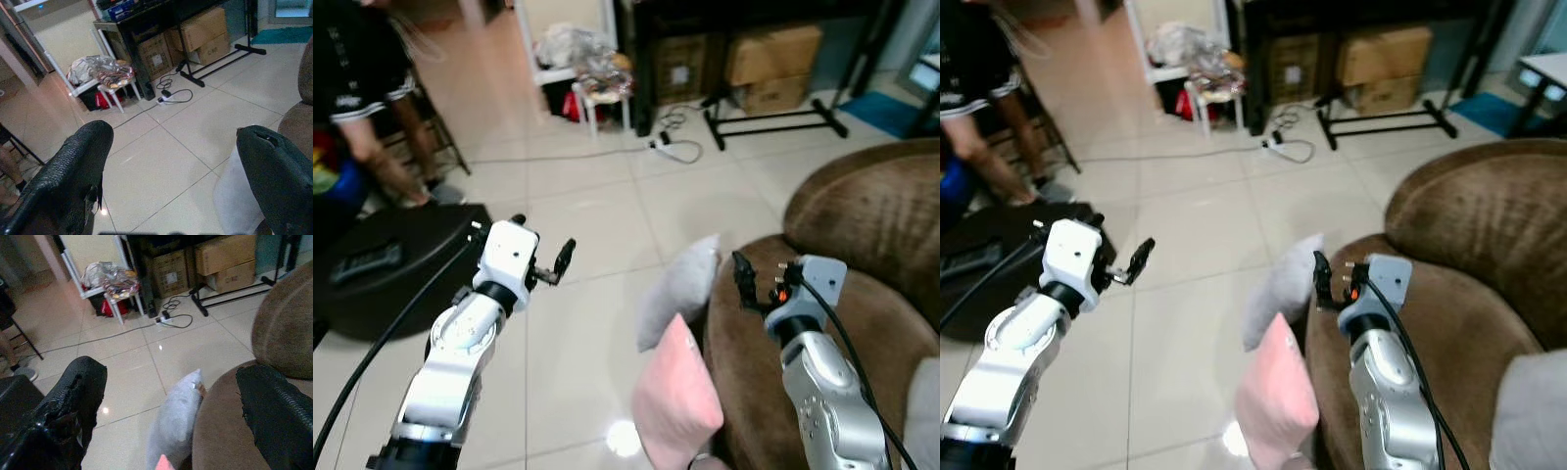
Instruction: Move the pillow to the sofa from floor
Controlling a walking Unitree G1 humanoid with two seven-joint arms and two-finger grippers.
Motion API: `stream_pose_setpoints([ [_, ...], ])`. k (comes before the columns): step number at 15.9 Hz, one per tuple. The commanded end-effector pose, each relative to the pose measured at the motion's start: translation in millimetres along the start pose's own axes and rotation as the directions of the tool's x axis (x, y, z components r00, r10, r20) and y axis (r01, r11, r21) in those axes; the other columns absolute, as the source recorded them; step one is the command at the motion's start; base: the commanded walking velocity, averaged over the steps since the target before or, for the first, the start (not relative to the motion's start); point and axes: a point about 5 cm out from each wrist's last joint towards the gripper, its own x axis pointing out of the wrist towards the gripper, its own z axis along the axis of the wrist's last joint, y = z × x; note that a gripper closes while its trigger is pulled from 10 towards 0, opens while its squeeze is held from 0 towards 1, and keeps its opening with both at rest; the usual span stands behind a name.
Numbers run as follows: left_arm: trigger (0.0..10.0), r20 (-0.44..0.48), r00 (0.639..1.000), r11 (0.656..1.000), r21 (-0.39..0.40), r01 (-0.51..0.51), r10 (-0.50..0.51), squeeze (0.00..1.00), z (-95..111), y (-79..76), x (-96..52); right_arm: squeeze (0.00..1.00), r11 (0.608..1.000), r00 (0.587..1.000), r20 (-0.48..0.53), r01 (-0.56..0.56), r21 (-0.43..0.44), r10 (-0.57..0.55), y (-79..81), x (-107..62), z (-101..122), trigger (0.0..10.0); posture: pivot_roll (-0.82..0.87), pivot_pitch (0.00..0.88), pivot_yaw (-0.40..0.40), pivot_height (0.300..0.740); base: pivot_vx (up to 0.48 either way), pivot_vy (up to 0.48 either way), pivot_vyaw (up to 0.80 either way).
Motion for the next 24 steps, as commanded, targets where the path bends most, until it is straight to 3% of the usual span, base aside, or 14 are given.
stream_pose_setpoints([
  [1,10.0,-0.002,1.0,1.0,0.022,-0.021,0.021,0.0,0.8,5.3,0.6,0.0,1.0,1.0,-0.002,0.024,-0.006,-0.024,-3.0,-2.7,-1.6,10.0,-0.22,0.0,0.115,0.74,0.0,0.0,-0.77],
  [8,10.0,0.0,0.999,0.998,0.035,-0.053,0.053,0.0,-0.2,9.0,-0.7,0.0,0.999,0.999,0.0,0.047,-0.016,-0.047,-4.4,-3.6,-1.1,10.0,-0.22,0.0,0.11,0.74,0.0,0.0,-0.77],
  [16,10.0,-0.005,0.998,0.998,0.038,-0.059,0.059,0.0,-1.0,6.6,-1.0,0.0,0.998,0.999,-0.006,0.047,-0.031,-0.047,-3.6,-5.2,-1.7,10.0,-0.22,0.0,0.105,0.74,0.0,-0.447,-0.77],
  [24,10.0,-0.008,0.999,0.999,0.025,-0.041,0.041,0.0,-3.4,1.9,-2.3,0.0,0.998,0.999,-0.016,0.041,-0.043,-0.042,-4.6,-7.1,-3.8,10.0,-0.22,0.0,0.095,0.74,0.0,0.0,-0.77],
])
